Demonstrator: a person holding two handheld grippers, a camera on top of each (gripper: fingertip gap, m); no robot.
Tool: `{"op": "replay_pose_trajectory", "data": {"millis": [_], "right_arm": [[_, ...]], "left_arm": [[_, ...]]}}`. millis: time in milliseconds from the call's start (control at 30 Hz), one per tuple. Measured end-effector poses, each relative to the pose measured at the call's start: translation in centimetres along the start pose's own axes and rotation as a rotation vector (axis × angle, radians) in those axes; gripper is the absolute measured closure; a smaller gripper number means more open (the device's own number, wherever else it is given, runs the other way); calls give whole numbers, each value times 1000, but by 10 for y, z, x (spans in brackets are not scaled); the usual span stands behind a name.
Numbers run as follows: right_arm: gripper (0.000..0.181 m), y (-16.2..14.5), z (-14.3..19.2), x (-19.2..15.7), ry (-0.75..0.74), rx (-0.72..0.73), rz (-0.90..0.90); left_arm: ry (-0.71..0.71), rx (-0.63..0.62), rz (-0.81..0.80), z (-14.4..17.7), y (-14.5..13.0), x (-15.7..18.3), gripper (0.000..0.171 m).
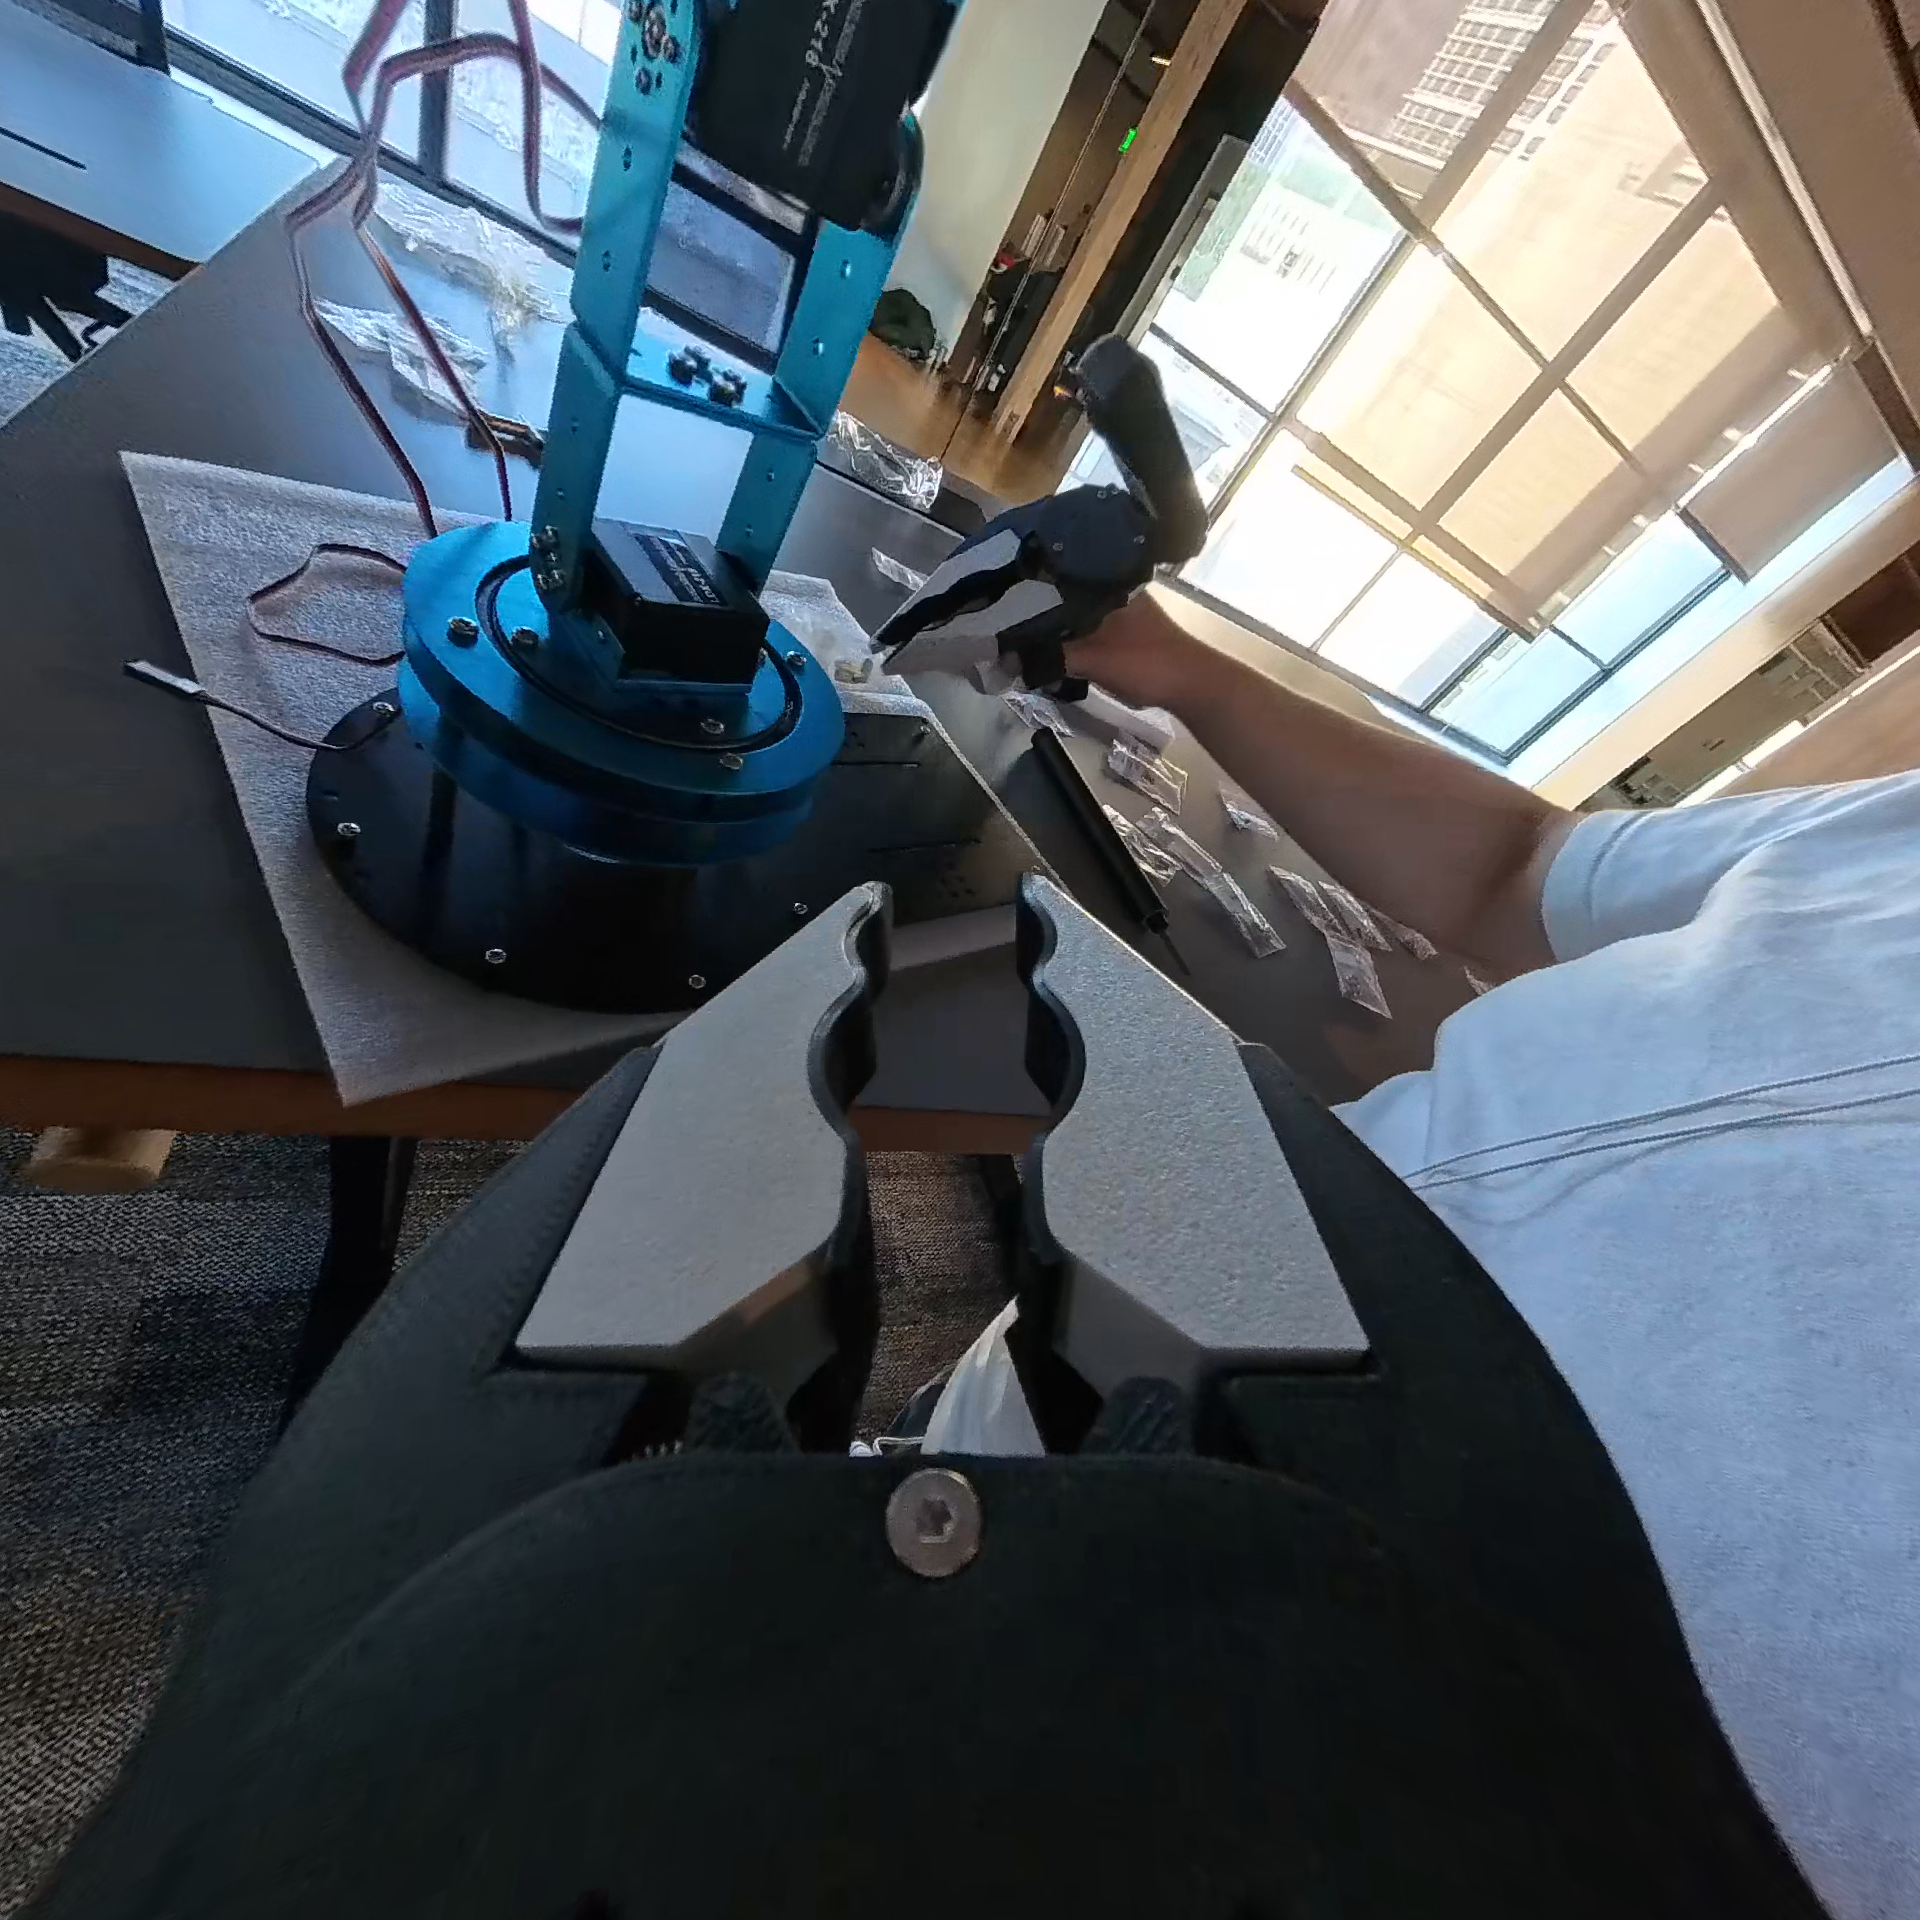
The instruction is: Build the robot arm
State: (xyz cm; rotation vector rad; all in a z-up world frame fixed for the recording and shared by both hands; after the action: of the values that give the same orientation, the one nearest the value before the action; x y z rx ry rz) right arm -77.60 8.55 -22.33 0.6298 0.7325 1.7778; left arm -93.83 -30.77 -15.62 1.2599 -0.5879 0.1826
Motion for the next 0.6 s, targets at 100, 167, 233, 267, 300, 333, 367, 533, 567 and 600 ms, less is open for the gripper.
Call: {"op": "replay_pose_trajectory", "data": {"millis": [100, 167, 233, 267, 300, 333, 367, 533, 567, 600], "right_arm": [[172, -1, 0, 3, 38, -6, -40], [176, -1, 0, 4, 60, 0, -71], [178, 0, 1, 5, 86, 18, -101], [178, 1, 2, 6, 89, 29, -110], [179, 2, 3, 8, 94, 35, -116], [179, 4, 5, 9, 101, 34, -120], [179, 6, 7, 11, 108, 29, -122], [181, 18, 16, 24, 206, -82, -175], [181, 21, 17, 27, 239, -125, -192], [181, 23, 18, 31, 264, -173, -214]], "left_arm": [[2, 1, 2, 1, -1, -2, 150], [2, 3, 4, 1, -1, -3, 150], [3, 4, 6, 1, -1, -3, 150], [4, 3, 8, 2, -1, -4, 150], [6, 1, 8, 2, -1, -4, 150], [7, 0, 9, 2, -1, -4, 150], [8, 1, 9, 3, -1, -5, 150], [10, 3, 9, 3, 0, -6, 151], [8, 3, 10, 3, 0, -6, 151], [6, 4, 11, 3, 0, -6, 151]]}}
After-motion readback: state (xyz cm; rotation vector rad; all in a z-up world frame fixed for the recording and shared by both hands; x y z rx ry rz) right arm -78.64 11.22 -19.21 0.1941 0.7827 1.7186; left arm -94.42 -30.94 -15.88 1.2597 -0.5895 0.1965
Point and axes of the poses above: each gripper's, where its closed fingertips meet, z back along the fingers, y out of its top, x = y × z across the jaws, the point moved 9 cm from there along z, back along the fingers, and after that the axes turned 2 degrees about z, right-handed, at the moved point
